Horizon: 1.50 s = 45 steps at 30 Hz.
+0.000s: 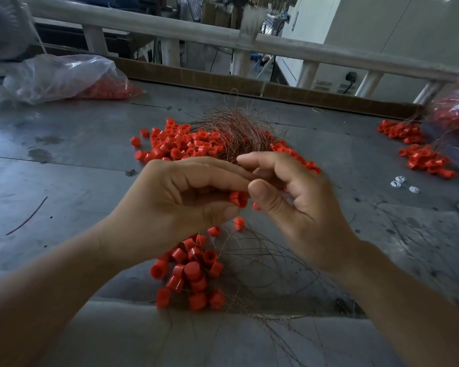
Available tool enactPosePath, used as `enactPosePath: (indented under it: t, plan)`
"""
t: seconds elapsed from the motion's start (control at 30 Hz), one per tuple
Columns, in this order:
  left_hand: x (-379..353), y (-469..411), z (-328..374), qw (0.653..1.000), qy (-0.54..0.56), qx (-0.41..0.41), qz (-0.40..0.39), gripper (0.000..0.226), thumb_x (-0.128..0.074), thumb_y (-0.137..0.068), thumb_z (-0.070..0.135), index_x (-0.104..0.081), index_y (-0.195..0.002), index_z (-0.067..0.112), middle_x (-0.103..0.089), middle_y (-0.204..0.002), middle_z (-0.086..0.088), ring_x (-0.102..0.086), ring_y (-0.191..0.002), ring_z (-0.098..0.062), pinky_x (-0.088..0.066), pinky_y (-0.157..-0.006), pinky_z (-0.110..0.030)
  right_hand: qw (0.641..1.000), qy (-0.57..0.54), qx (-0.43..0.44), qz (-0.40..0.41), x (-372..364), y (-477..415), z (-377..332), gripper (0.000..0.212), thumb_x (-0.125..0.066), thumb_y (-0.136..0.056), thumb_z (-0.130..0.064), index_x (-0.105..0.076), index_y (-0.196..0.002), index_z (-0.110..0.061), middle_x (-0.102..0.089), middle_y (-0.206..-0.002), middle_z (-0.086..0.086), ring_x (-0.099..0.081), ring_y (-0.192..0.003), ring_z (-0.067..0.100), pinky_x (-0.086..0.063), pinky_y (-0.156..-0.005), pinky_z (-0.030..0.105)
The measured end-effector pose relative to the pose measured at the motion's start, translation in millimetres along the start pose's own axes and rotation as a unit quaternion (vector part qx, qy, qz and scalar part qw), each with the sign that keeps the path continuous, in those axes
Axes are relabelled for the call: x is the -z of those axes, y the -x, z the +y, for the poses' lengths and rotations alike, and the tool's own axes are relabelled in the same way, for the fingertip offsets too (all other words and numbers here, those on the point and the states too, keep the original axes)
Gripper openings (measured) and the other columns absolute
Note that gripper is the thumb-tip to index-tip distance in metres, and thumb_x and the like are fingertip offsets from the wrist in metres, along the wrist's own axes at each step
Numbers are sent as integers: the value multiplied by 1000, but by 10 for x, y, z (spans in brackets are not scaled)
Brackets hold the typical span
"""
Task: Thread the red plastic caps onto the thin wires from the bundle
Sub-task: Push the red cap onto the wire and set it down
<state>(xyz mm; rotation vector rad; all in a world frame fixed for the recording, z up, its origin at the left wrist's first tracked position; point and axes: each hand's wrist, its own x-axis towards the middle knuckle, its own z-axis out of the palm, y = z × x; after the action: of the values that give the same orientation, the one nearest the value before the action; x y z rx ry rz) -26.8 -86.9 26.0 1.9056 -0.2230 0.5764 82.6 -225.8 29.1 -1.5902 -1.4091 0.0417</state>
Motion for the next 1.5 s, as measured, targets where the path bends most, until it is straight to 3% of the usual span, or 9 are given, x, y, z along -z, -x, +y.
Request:
enactPosePath:
  t: [0.13, 0.2, 0.3, 0.37, 0.5, 0.87, 1.1, 1.27, 1.5]
  plan:
    - [15, 1, 2, 999, -32, 17, 14, 35, -74, -66, 19, -66, -100, 16, -65, -108, 11, -65, -92, -1, -49, -75, -9, 998, 44, 35, 34, 16, -17, 12, 20, -56, -87, -25, -52, -106, -24, -54, -71, -10, -55, -64, 3, -41, -58, 11]
    - [18, -2, -16, 999, -20, 37, 32, 21, -73, -65, 16, -72, -85, 17, -68, -101, 5, -67, -87, -6, -50, -74, -12, 995, 75, 44, 52, 32, -30, 48, 13, -59, -85, -14, -60, -98, -17, -53, -71, -15, -52, -65, -4, -37, -60, 6]
    - [20, -19, -33, 996, 6, 62, 68, 26, -75, -63, 22, -68, -88, 23, -72, -91, 2, -69, -79, -10, -52, -71, -13, 991, 106, 42, 75, 99, -39, 79, 6, -60, -83, -9, -66, -83, -8, -58, -73, -7, -54, -71, 3, -41, -64, 10]
    - [21, -29, -55, 993, 31, 82, 77, 28, -68, -59, 21, -68, -87, 21, -73, -88, 3, -69, -78, -9, -52, -69, -13, 989, 107, 40, 92, 140, -43, 79, 5, -59, -84, -11, -64, -83, -13, -61, -74, -1, -56, -72, 8, -43, -64, 12]
    - [22, -43, -113, 987, 91, 115, 70, 26, -66, -60, 12, -71, -85, 17, -73, -88, -1, -70, -82, -13, -53, -70, -16, 989, 91, 32, 114, 166, -45, 55, 7, -58, -84, -16, -56, -82, -21, -59, -76, -13, -53, -68, -4, -39, -61, 6]
    - [2, -33, -102, 979, 142, 136, 56, 32, -71, -51, 21, -74, -82, 26, -73, -81, 0, -70, -74, -13, -53, -63, -16, 993, 100, 19, 67, 74, -15, 53, 6, -58, -83, -15, -61, -79, -12, -58, -74, -8, -49, -66, -4, -36, -62, 5]
    - [9, -25, -107, 979, 119, 143, 85, 36, -71, -49, 29, -74, -84, 24, -74, -86, -1, -70, -83, -16, -52, -71, -17, 993, 95, 15, 71, 58, -13, 40, 7, -58, -83, -14, -57, -78, -19, -58, -74, -7, -51, -68, 0, -37, -62, 5]
    - [-32, -22, -59, 984, 94, 119, 96, 25, -68, -55, 20, -65, -78, 12, -72, -72, -4, -70, -63, -13, -53, -57, -15, 994, 80, 8, 70, 61, -4, 24, 7, -58, -83, -13, -58, -78, -17, -59, -75, -8, -54, -70, 3, -41, -63, 9]
    - [-51, -23, -54, 985, 75, 122, 92, 32, -69, -53, 22, -71, -84, 27, -74, -81, 0, -71, -72, -13, -53, -64, -14, 994, 93, 9, 59, 61, -9, 26, 12, -56, -83, -10, -57, -83, -21, -55, -76, -11, -51, -71, 1, -40, -65, 10]
